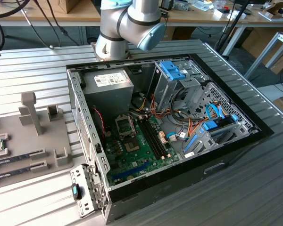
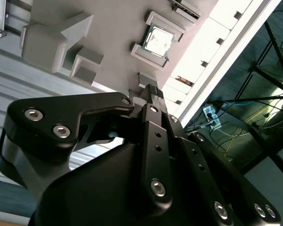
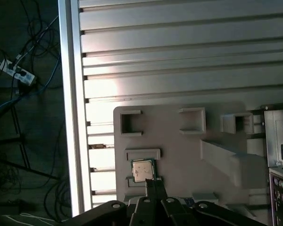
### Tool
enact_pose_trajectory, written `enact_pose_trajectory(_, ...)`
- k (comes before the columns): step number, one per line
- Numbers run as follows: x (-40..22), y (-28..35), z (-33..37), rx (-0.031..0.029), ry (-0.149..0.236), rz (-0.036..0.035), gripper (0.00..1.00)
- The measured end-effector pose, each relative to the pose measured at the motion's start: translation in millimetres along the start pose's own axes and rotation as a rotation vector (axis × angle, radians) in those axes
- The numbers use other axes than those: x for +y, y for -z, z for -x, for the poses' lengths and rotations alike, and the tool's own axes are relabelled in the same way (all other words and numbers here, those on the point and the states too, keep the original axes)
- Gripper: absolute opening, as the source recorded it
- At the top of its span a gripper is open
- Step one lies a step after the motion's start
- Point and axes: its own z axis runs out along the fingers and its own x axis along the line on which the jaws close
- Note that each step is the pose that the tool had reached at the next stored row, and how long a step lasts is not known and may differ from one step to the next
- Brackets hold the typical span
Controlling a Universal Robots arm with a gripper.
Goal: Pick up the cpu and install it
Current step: 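Reach for the cpu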
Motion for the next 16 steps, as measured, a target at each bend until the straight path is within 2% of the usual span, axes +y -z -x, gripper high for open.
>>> enact_pose_trajectory(2,0.0,-3.4,0.1,0.0000,0.000,0.0000,0.11)
enact_pose_trajectory(7,-0.2,-19.7,0.3,0.0000,0.000,0.0000,0.11)
enact_pose_trajectory(12,-2.8,-27.5,-2.3,-0.0001,0.003,0.0000,0.11)
enact_pose_trajectory(16,-5.5,-31.0,-3.4,0.0007,0.028,-0.0007,0.11)
